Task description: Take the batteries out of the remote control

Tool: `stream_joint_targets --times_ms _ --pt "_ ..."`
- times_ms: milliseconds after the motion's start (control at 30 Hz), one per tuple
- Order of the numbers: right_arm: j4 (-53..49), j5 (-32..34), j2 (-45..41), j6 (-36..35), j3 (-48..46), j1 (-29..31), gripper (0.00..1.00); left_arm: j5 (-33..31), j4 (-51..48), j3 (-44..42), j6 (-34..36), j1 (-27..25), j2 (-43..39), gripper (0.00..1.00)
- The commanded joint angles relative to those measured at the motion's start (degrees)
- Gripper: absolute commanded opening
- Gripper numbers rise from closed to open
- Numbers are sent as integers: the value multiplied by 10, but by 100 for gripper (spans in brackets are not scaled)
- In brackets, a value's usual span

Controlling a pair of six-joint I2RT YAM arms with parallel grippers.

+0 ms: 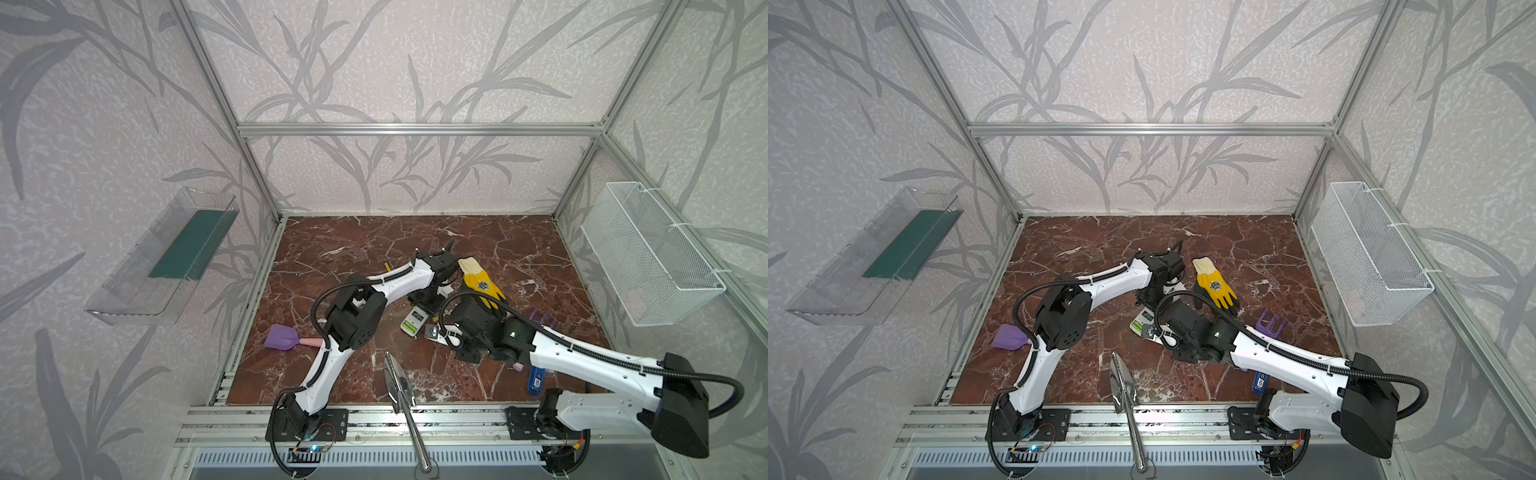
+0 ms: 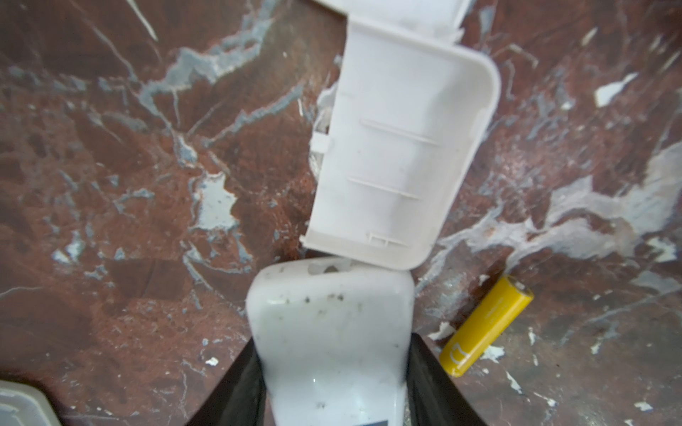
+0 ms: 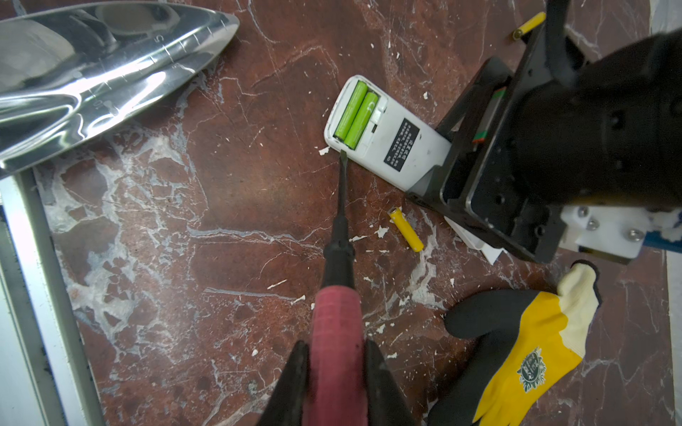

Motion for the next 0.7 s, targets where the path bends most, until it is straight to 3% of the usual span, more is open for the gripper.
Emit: stream_joint_targets --times_ms 0,667 --pt "2 -3 10 -1 23 4 0 -8 -35 4 -11 -6 26 15" --pt "-4 -3 31 1 43 4 0 -9 -38 6 -11 -7 35 13"
